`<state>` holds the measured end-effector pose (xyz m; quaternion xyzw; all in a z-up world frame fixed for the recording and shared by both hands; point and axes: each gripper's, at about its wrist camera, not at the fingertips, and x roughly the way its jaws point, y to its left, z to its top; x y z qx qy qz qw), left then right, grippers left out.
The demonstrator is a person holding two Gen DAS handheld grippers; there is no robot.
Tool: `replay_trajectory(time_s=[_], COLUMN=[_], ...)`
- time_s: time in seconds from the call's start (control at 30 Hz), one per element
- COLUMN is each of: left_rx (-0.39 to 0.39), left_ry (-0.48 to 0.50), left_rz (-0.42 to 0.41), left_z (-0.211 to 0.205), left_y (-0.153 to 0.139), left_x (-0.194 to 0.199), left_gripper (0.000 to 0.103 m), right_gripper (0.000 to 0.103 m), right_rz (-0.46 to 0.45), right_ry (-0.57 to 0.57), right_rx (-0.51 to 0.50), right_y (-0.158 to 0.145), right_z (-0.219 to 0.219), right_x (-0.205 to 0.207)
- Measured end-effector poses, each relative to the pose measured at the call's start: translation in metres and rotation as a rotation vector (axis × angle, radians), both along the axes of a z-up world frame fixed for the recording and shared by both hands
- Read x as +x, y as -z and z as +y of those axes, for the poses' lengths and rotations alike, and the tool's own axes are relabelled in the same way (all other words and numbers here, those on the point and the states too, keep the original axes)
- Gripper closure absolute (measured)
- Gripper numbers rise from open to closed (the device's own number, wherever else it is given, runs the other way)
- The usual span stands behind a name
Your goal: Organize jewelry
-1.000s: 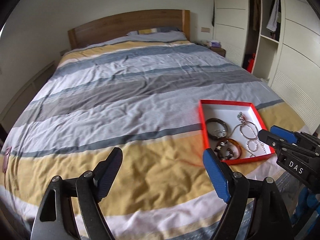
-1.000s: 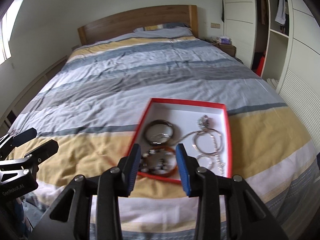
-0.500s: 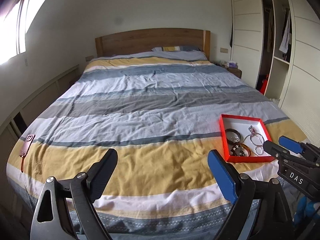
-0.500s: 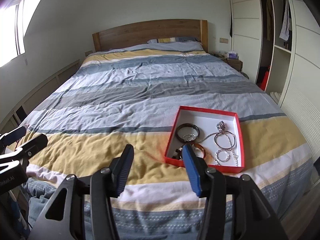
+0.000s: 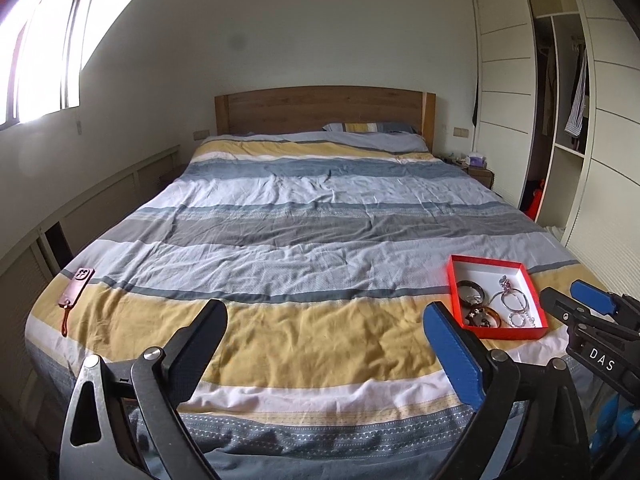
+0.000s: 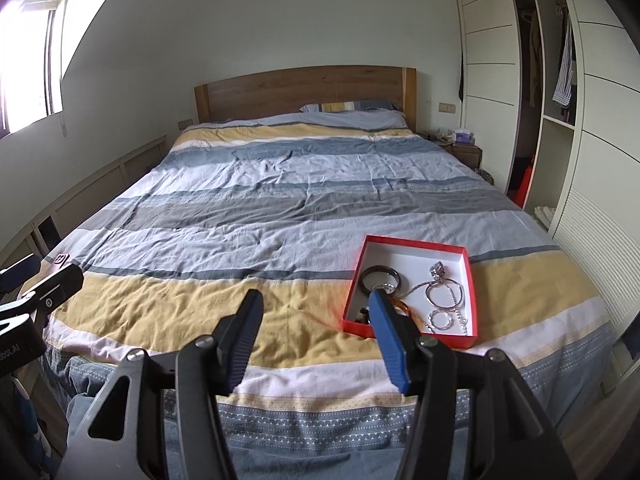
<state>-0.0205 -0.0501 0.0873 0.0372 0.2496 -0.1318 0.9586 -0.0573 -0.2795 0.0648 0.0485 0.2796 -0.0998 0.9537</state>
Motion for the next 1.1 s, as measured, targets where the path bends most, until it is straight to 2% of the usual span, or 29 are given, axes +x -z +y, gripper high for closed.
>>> replay_trajectory(time_s=[0.2, 0.47, 1.1], left_rx=[-0.018, -0.031, -0.026], left_ry=[-0.014, -0.036, -0.124], left_rz=[-0.034, -0.13, -0.114], left_z=[0.008, 0.014, 0.033], left_y=[-0.004, -0.016, -0.005], left_x=[-0.009, -0.026, -0.031], left_gripper=[0.003, 0.001, 0.001], right_gripper=[0.05, 0.049, 0.049], right_rz=[-0.028, -0.069, -0.081], right_ry=[0.011, 0.04, 0.099], right_rx=[-0.025, -0.04, -0.053], right_y=[-0.008, -0.017, -0.011], right_z=[0.004, 0.001, -0.007], right_x=[-0.011, -0.024, -0.038])
